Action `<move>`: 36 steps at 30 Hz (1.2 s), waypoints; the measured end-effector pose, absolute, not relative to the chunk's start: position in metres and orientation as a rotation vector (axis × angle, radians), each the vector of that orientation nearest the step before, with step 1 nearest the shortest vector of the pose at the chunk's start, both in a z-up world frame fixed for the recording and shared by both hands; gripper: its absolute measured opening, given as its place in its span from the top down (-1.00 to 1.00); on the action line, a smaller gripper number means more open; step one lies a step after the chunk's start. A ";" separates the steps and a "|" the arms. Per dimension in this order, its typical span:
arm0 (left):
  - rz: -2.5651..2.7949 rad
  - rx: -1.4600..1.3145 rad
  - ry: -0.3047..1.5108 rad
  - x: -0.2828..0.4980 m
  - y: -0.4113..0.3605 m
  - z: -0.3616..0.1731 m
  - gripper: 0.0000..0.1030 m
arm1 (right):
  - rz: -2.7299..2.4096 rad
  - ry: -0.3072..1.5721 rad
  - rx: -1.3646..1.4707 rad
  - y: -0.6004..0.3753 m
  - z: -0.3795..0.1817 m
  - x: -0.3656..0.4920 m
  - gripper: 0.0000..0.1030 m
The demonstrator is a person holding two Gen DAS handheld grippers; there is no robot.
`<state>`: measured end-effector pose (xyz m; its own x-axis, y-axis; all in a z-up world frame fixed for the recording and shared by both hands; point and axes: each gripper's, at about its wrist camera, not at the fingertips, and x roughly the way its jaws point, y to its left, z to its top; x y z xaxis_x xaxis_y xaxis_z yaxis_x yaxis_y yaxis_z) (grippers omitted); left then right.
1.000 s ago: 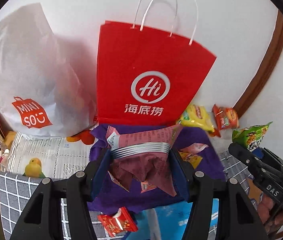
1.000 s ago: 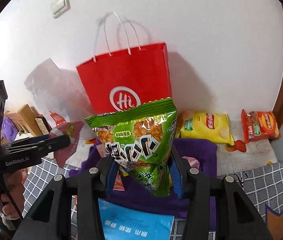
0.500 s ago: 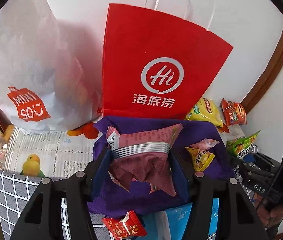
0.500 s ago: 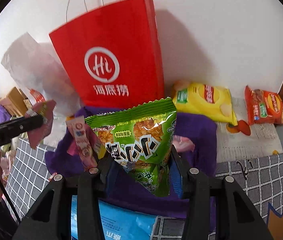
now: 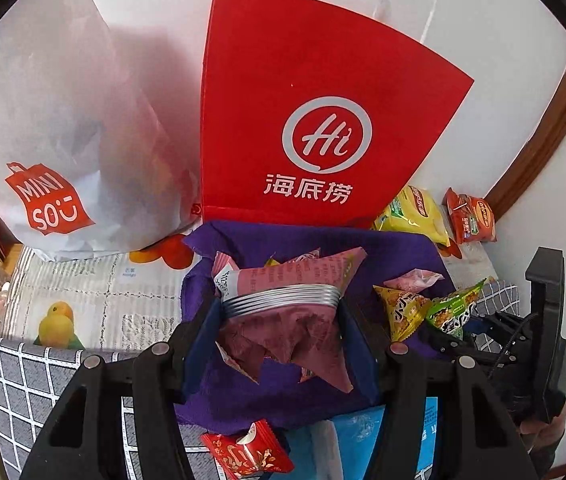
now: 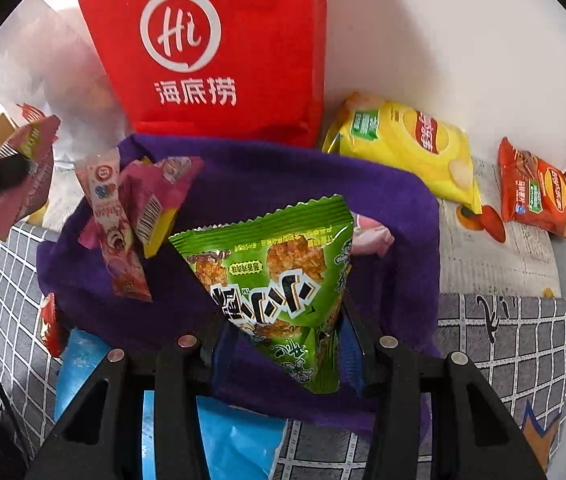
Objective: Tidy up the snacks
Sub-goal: 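Open the right tool to drop the green bag while the left tool releases the pink packet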
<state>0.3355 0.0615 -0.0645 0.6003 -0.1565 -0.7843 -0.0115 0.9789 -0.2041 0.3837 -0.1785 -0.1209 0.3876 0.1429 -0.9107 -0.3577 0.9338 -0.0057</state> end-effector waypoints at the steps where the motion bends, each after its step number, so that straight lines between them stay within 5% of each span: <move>1: -0.085 -0.196 0.926 0.336 0.061 -0.065 -0.12 | 0.320 1.128 -0.215 -0.179 -0.121 0.383 0.10; 6: -0.087 -0.198 0.948 0.339 0.059 -0.072 -0.12 | 0.302 1.120 -0.210 -0.184 -0.117 0.385 -0.18; 18: -0.102 -0.190 1.032 0.350 0.051 -0.089 -0.13 | 0.336 1.003 -0.137 -0.191 -0.075 0.372 -0.48; 36: -0.097 -0.175 1.082 0.359 0.038 -0.113 -0.17 | 0.341 0.988 -0.136 -0.189 -0.069 0.370 -0.48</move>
